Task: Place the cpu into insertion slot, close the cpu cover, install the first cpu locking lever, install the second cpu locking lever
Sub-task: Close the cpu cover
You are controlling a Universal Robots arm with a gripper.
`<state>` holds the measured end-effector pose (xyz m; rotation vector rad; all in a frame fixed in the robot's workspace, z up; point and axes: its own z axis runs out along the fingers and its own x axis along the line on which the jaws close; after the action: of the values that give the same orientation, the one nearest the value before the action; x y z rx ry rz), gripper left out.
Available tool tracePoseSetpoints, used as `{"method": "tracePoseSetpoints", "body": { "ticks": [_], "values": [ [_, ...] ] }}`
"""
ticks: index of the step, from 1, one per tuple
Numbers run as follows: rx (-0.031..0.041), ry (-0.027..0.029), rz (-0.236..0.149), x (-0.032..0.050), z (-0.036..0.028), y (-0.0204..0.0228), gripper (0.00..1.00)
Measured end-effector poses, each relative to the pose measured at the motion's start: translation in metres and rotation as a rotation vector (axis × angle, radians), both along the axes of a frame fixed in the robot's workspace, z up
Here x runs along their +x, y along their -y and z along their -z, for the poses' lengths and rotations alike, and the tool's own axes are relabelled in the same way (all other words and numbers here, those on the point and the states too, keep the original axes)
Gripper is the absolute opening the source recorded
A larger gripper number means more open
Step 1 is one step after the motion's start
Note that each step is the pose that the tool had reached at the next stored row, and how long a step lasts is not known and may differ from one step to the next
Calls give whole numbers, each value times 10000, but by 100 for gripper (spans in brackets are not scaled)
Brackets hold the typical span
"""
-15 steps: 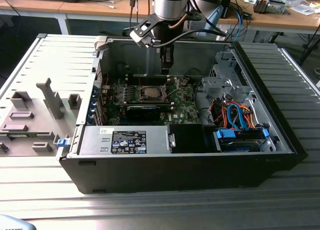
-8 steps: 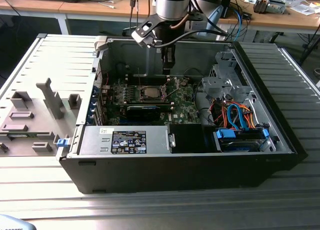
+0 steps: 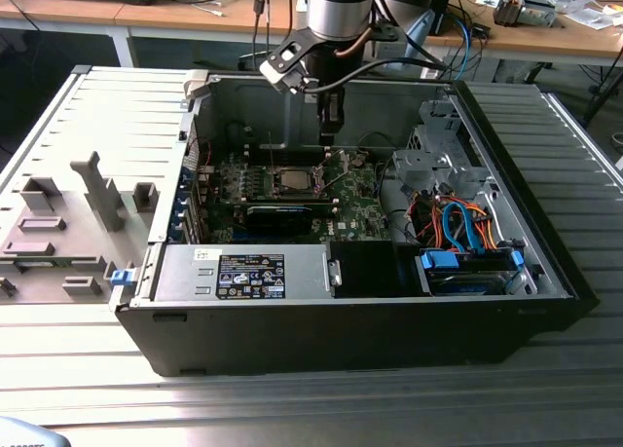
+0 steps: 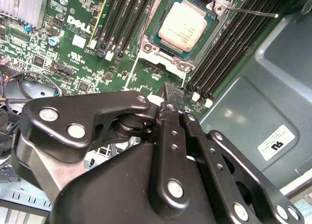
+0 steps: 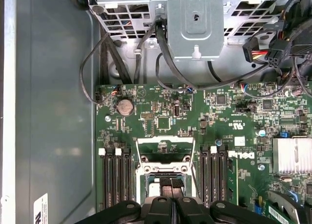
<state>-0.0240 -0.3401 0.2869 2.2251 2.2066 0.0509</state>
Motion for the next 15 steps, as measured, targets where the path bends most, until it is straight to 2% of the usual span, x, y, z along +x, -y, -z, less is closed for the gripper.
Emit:
{"method": "tracePoseSetpoints", "body": {
  "ticks": [15],
  "values": [
    [-1, 0, 0, 76, 11, 0, 11]
  ]
}}
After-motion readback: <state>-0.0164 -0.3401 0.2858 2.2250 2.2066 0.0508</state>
